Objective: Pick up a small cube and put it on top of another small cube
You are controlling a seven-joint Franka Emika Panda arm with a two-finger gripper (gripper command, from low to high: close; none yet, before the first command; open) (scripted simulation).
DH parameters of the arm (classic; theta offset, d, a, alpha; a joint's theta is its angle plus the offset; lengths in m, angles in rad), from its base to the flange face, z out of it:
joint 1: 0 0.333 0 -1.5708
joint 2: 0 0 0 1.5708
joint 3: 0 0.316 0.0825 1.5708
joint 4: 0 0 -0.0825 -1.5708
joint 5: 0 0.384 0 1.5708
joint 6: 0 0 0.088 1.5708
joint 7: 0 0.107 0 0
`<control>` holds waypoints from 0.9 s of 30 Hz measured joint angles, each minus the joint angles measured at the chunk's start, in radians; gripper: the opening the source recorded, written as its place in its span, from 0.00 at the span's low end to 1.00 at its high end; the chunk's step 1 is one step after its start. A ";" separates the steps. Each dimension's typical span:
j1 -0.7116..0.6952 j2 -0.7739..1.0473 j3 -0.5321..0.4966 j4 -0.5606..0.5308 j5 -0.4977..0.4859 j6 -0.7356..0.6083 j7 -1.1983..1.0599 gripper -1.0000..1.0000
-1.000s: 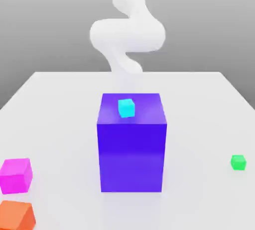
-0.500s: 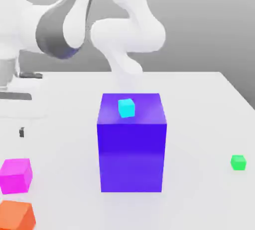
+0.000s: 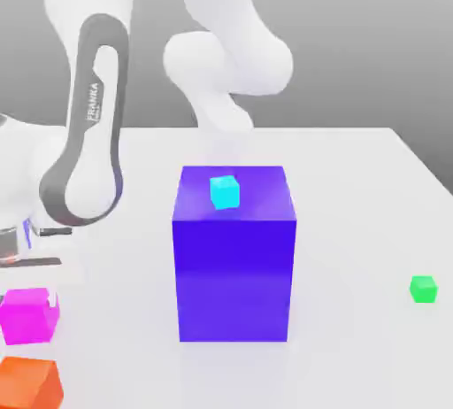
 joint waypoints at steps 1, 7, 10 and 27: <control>0.012 -0.022 -0.016 -0.005 -0.019 -0.018 0.014 0.00; 0.123 -0.187 -0.047 -0.040 -0.174 -0.133 0.191 0.00; 0.226 -0.214 0.023 -0.054 -0.197 -0.142 0.311 0.00; 1.023 -0.344 0.466 -0.127 -0.327 -0.185 1.092 0.00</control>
